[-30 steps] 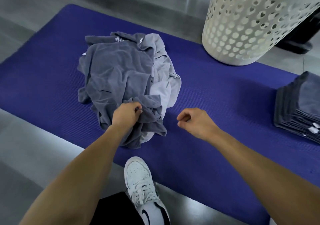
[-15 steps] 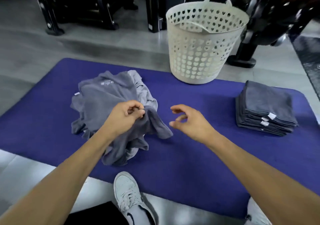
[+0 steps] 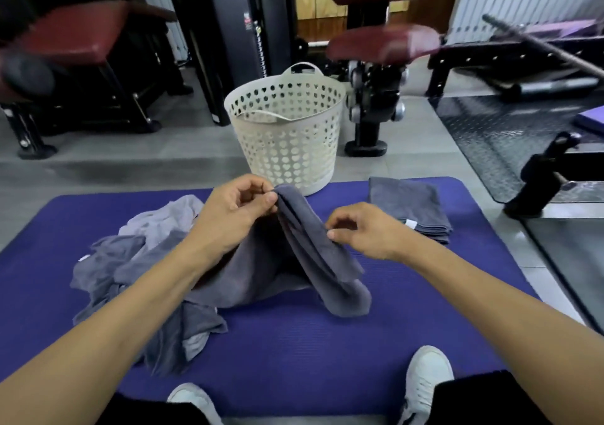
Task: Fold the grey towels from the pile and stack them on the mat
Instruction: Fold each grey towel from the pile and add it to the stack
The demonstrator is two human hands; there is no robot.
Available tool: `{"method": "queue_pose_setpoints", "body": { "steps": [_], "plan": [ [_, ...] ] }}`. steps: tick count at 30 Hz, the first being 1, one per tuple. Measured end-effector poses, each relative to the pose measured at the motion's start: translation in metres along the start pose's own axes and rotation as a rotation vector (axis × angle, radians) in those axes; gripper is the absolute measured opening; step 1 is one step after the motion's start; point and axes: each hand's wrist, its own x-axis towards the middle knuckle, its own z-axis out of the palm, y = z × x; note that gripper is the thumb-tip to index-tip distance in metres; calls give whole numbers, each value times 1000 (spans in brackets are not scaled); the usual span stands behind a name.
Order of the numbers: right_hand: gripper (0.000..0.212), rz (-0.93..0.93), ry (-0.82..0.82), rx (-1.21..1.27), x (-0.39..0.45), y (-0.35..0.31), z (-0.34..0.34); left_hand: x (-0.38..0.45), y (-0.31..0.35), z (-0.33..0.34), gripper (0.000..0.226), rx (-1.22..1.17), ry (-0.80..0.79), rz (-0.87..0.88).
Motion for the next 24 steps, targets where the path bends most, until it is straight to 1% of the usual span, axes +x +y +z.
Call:
{"method": "queue_pose_setpoints", "body": {
  "steps": [2,5,7,8,9,10,11,12,13,15,16,17,19,20,21,23,24],
  "plan": [
    [14,11,105,41,-14,5,-26,11,7,15,15,-11,-1,-7],
    [15,24,217,141,-32,7,-58,26,1,35,15,109,-45,-73],
    [16,28,226,112,-40,7,-67,32,-8,46,11,209,-84,-100],
    [17,33,205,87,-42,8,-67,34,-10,52,11,264,-106,-73],
    [19,41,168,64,-42,8,-65,36,-9,57,19,292,-147,-45],
    [19,49,121,37,-41,8,-62,39,-8,63,34,282,-221,-29],
    [19,59,81,14,-38,8,-59,40,-3,68,48,268,-315,-27],
    [18,62,57,8,-36,6,-57,42,0,73,55,263,-412,-45],
    [18,56,57,17,-34,5,-56,43,4,79,50,276,-492,-53],
    [17,39,106,66,-31,5,-57,45,3,87,6,344,-574,-53],
    [17,27,144,96,-31,5,-58,47,1,90,23,359,-581,-44],
    [15,9,188,128,-31,7,-58,48,1,90,32,355,-576,-36],
    [9,11,233,207,-35,10,-59,51,2,90,25,280,-526,-22],
    [9,33,210,238,-39,12,-61,52,6,90,21,222,-495,-20],
    [12,63,155,234,-44,15,-63,53,8,89,20,164,-451,-33],
    [24,135,48,152,-53,23,-67,55,12,86,16,33,-414,-87],
    [27,164,42,125,-56,26,-70,58,11,84,13,-4,-425,-115]
  ]
}}
